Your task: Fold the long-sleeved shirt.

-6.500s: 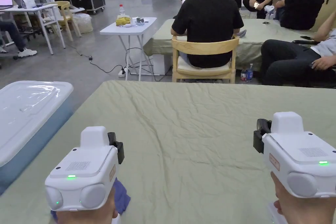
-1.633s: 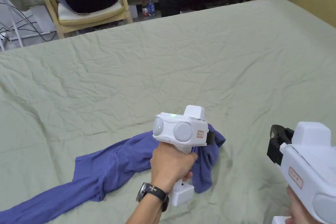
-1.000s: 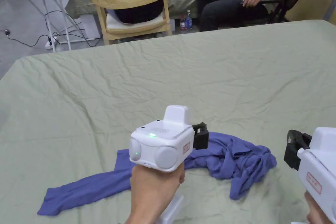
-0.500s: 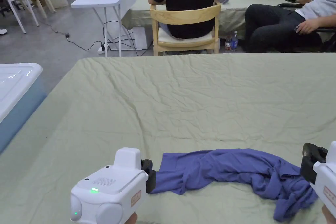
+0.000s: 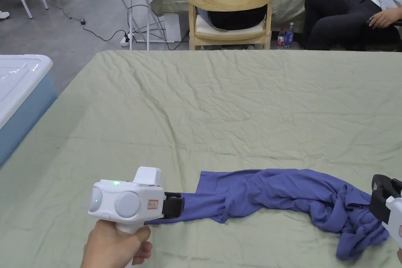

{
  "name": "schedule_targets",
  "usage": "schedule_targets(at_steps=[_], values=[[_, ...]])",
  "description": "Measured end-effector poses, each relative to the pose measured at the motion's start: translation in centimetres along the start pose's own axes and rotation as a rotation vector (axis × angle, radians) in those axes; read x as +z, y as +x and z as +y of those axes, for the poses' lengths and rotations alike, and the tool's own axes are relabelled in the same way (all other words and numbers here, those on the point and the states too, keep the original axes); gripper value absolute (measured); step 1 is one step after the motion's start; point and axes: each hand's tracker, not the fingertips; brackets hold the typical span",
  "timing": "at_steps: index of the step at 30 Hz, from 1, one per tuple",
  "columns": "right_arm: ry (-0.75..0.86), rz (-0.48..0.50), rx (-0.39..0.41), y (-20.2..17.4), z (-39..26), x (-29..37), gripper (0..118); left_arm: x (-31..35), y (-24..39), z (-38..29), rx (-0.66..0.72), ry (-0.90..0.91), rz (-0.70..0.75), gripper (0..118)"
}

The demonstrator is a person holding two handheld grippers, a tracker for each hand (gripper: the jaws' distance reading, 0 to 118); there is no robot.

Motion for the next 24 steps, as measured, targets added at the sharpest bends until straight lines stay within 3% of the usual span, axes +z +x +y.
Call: schedule_targets(at_steps=[10, 15, 17, 18, 19, 20, 21, 24], values=[[-0.110, -0.016, 0.025, 0.0, -2.5, -4.0, 1, -13.5, -4.7, 0.3, 0.046, -0.162, 0.161, 75], [-0.152, -0.034, 0.014, 0.2, -3.7, -5.0, 1, -13.2, -3.9, 0.1, 0.053, -0.153, 0.130, 77], [-0.158, -0.032, 0.015, 0.1, -3.8, -5.2, 1, -13.0, -3.7, -0.3, 0.004, -0.132, 0.116, 67], [-0.159, -0.034, 0.015, 0.0, -3.8, -5.3, 1, -12.7, -3.5, -0.4, -0.003, -0.118, 0.109, 44], [-0.160, -0.034, 0.014, 0.0, -3.9, -5.4, 1, -12.5, -3.8, -0.3, 0.010, -0.097, 0.089, 11], [-0.160, -0.032, 0.013, 0.1, -3.9, -5.3, 1, -12.1, -3.9, -0.2, 0.060, -0.056, 0.015, 4], [-0.160, -0.030, 0.012, 0.0, -3.9, -5.4, 1, -12.2, -3.6, -0.3, 0.100, -0.068, 0.043, 4], [-0.166, -0.027, 0.014, 0.4, -3.9, -5.7, 1, -12.6, -3.3, -0.7, 0.067, -0.082, 0.073, 4]])
